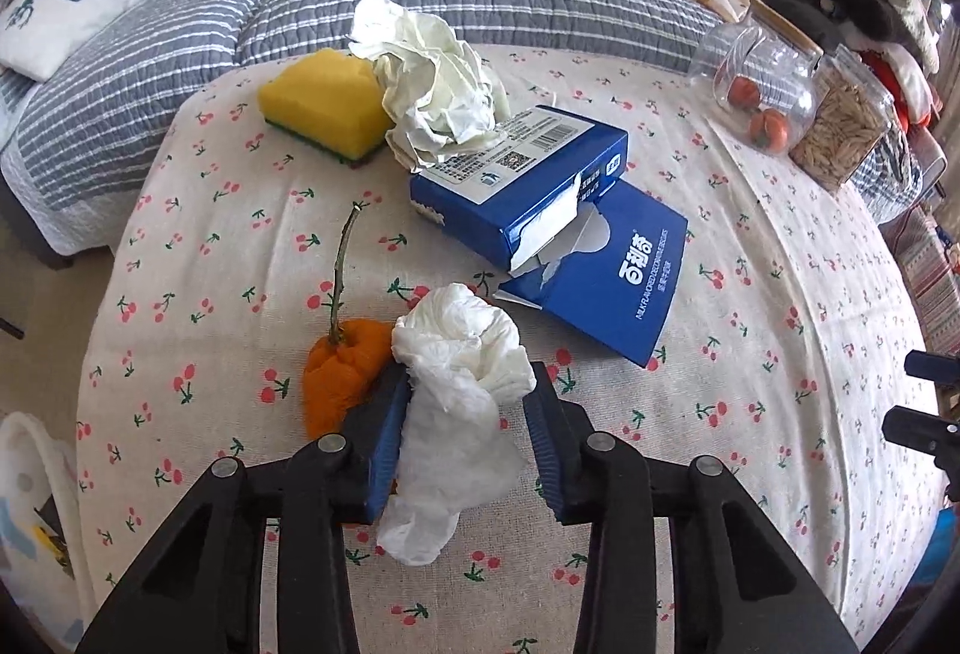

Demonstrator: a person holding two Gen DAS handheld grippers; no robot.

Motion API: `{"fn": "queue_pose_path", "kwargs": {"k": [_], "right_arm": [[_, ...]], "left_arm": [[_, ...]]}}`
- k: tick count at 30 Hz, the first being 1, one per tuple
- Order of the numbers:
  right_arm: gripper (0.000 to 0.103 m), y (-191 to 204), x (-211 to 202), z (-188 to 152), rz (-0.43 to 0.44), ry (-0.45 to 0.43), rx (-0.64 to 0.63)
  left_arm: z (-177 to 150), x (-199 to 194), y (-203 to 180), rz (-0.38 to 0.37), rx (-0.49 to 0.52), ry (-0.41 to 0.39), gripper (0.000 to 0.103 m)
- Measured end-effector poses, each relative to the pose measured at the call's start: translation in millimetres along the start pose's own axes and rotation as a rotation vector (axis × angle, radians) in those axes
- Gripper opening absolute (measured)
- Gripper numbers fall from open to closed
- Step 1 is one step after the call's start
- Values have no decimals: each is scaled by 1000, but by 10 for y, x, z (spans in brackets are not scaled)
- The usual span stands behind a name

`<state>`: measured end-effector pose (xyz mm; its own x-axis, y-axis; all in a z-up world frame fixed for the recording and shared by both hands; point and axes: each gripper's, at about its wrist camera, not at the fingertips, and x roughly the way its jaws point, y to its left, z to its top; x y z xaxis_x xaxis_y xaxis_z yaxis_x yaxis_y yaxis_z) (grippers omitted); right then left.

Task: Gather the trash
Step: 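Grasp the white tissue beside the orange peel with the left gripper, then carry the tissue into the white bin with the left gripper while the right grasps the orange peel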

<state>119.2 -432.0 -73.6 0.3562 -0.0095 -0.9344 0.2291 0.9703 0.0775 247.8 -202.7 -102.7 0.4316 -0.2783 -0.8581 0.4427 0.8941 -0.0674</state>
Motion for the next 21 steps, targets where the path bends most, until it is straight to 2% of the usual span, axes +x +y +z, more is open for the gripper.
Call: {"fn": "queue_pose_path", "kwargs": {"k": [2,5,11,16,21], "right_arm": [[99,-5,8,3,1,2,6],[99,6,10,25,4,1,13],[99,178,-16,154,26,-18,20],[99,567,-14,359,78,-55,20],[99,1130,99,453,139,-58,-19]], "left_arm": [[-9,4,4,24,13,5,24],[-9,-101,74,1,-20,5,19],[-45,-588,241,-63,-85,-59,18],[-148,-929,553,-57,-139,-96,18],[-282,-1140,986,-4,-197,-101,18]]}}
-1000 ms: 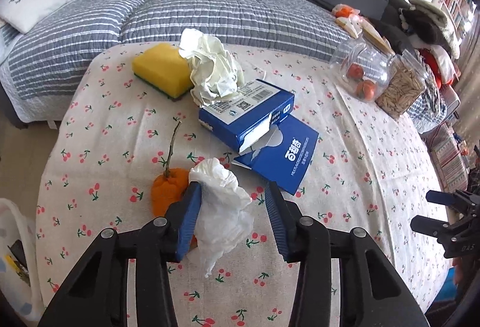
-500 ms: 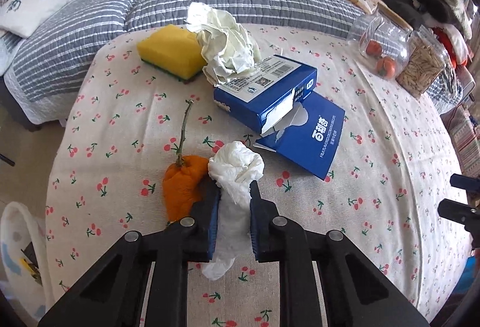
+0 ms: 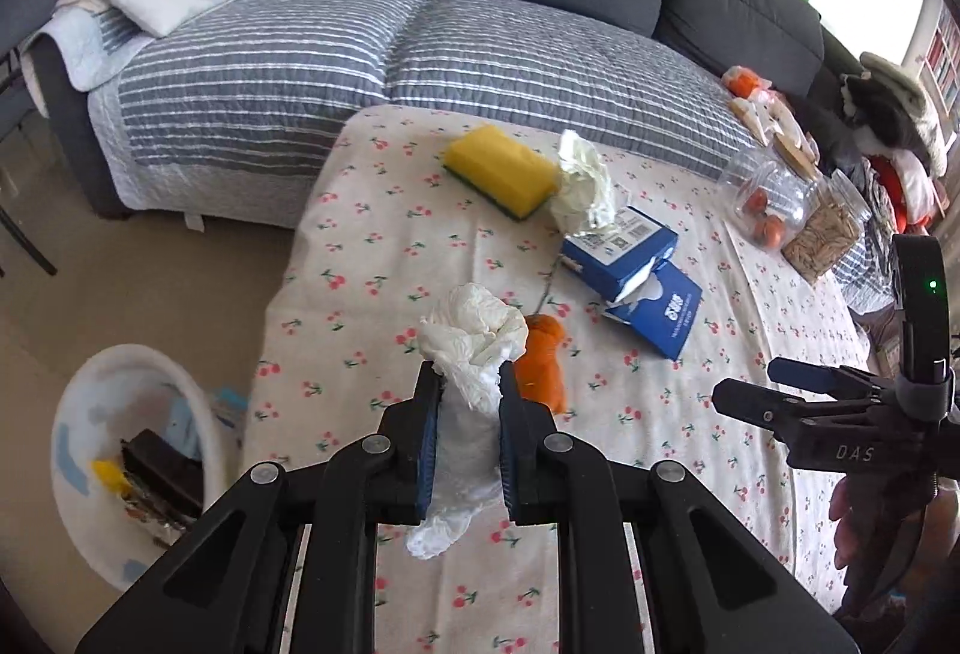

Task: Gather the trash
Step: 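Carry the tissue into the white bin with the left gripper while the right grasps the orange peel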

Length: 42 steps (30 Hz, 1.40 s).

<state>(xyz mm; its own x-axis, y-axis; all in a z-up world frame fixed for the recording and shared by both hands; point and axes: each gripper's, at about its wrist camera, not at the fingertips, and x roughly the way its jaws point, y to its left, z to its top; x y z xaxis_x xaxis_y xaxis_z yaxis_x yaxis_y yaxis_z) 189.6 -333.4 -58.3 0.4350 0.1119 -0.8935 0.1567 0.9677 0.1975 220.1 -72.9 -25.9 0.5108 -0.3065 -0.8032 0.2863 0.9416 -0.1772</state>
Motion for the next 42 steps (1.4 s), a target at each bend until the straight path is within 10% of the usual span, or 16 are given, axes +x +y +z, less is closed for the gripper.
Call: {"fn": "queue_pose_path", "kwargs": {"k": [15,21,27,42], "right_arm": [[90,1057,711,142,109,-31,-77],[71,1146,866,119,85,-61,-80],[25,1232,881,122,82,-70,-140],[21,1214,361,-39,140,-79,-170]], "left_arm": [[-420,-475,1235,109,-127,19,18],[-548,-572,1527,140,-163,24,18],[-614,-614,1653,152,-190,24,18],[-571,-349,1929,250,-200,2,19]]}}
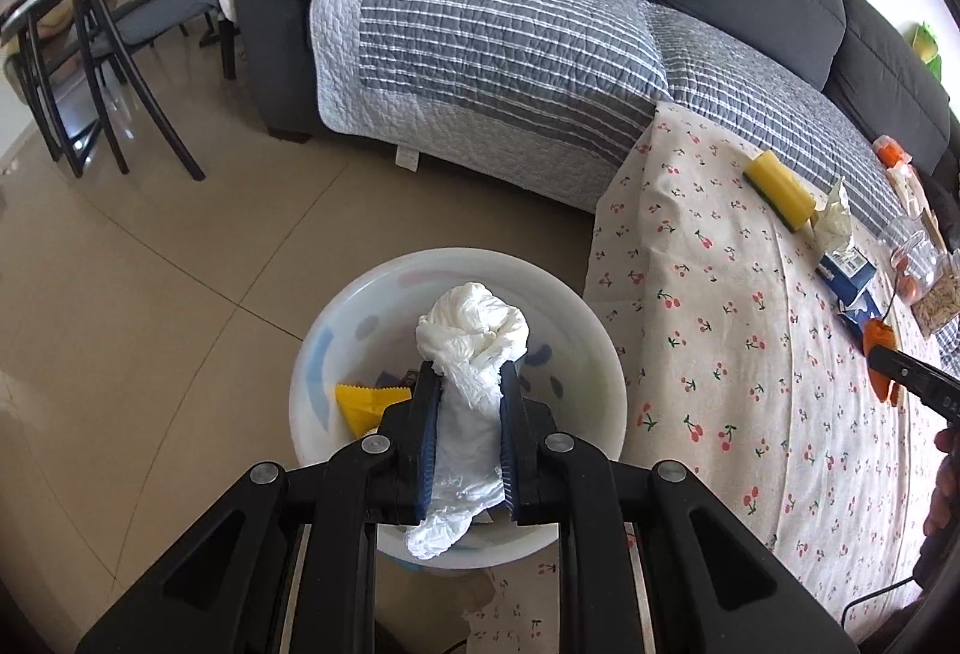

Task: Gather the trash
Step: 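Carry the tissue into the white bin with the left gripper while the right grasps the orange peel, then carry the orange peel over the white bin and open the right gripper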

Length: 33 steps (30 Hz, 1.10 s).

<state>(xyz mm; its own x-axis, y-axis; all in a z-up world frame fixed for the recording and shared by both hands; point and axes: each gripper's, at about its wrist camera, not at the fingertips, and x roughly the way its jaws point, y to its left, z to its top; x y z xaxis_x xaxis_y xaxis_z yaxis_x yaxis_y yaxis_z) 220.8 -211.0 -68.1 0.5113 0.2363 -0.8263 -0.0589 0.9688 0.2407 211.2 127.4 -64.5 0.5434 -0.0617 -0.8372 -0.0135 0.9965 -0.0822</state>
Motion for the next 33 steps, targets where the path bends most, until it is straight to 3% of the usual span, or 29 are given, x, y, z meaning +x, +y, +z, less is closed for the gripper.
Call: {"fn": "queue_pose_path", "kwargs": {"k": [2,4,5,6,12,20,33], "right_arm": [[21,41,-81,-32,8,-4,-16],[21,86,-135,-63,15,-7,-33],[21,110,-156,-74,16,-8,-42],[21,131,-176,-86,18,-10,-51],[21,268,-237,-154,35,-12,-82],[21,648,-174,-133,55,-15,-166],[21,1828,399,-37,138,29,-271]], "left_arm": [[4,16,-5,10,2,-9,23],[12,24,3,23,-16,-7,54],[11,27,11,38,-32,2,80],[8,34,19,54,-44,12,92],[-91,-29,90,91,-41,66,94],[-226,-394,466,52,-107,27,100],[-347,-635,852,48,-175,-6,102]]}}
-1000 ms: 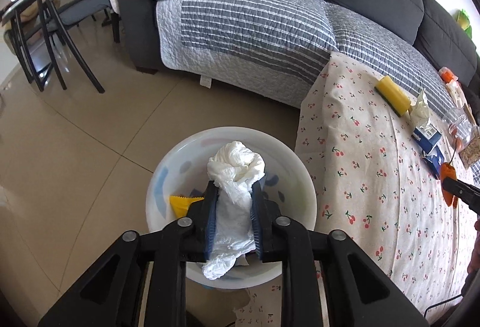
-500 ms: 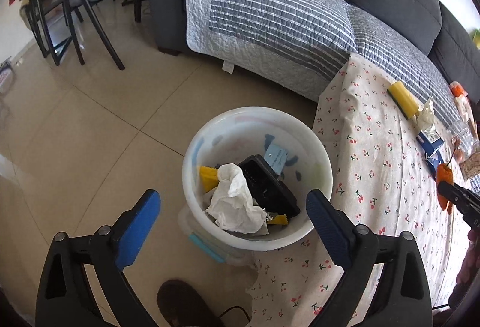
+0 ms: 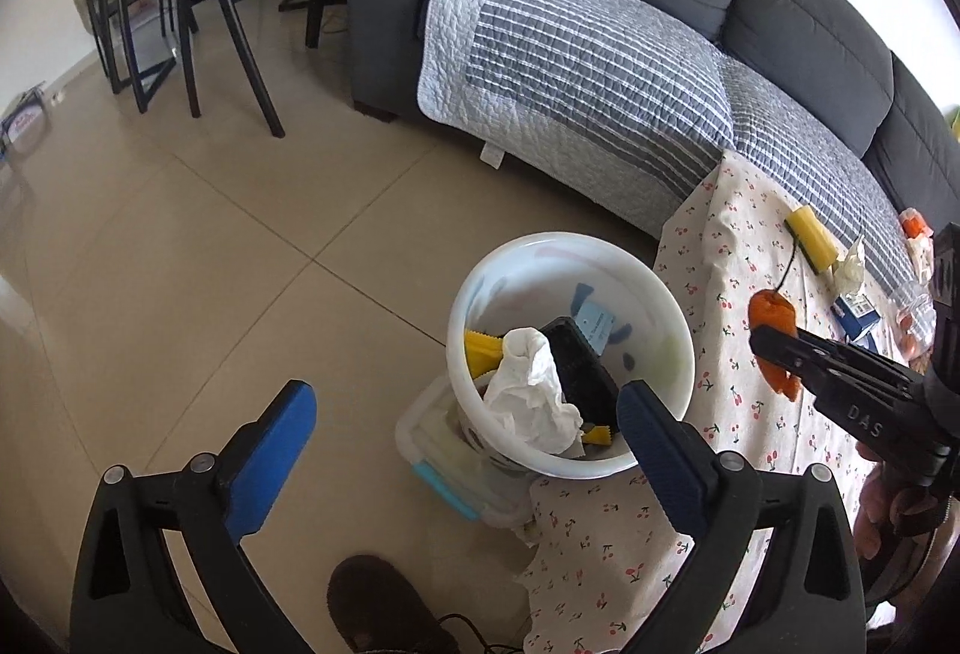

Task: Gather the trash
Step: 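Carry the orange peel over the white bin and open the right gripper, then grasp the open blue biscuit box with the left gripper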

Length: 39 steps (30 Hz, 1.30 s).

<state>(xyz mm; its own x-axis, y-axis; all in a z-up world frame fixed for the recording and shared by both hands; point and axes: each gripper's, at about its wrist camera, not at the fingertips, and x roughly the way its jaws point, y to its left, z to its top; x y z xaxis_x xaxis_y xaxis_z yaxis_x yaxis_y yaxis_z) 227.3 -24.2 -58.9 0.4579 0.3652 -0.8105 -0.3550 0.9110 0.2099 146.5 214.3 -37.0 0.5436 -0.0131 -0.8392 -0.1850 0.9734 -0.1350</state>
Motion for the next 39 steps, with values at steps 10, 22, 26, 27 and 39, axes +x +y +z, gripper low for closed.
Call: {"fn": "queue_pose_path", "kwargs": {"k": [10,22,26,27,39], "right_arm": [[24,232,459,145,-5,20,-2],[97,180,187,179,27,-54,38],[103,37,-101,112,-11,-97,49],[103,-15,-178,82,-19,-107,58],[103,-879,-1060,-402,-176,-143,108]], "left_arm": [[-2,27,103,-3,-19,13,102],[3,32,-9,4,-2,13,102],[1,13,-126,-16,8,15,102],[-2,10,-175,-19,16,16,102],[-49,-7,-1001,-46,165,16,102]]}}
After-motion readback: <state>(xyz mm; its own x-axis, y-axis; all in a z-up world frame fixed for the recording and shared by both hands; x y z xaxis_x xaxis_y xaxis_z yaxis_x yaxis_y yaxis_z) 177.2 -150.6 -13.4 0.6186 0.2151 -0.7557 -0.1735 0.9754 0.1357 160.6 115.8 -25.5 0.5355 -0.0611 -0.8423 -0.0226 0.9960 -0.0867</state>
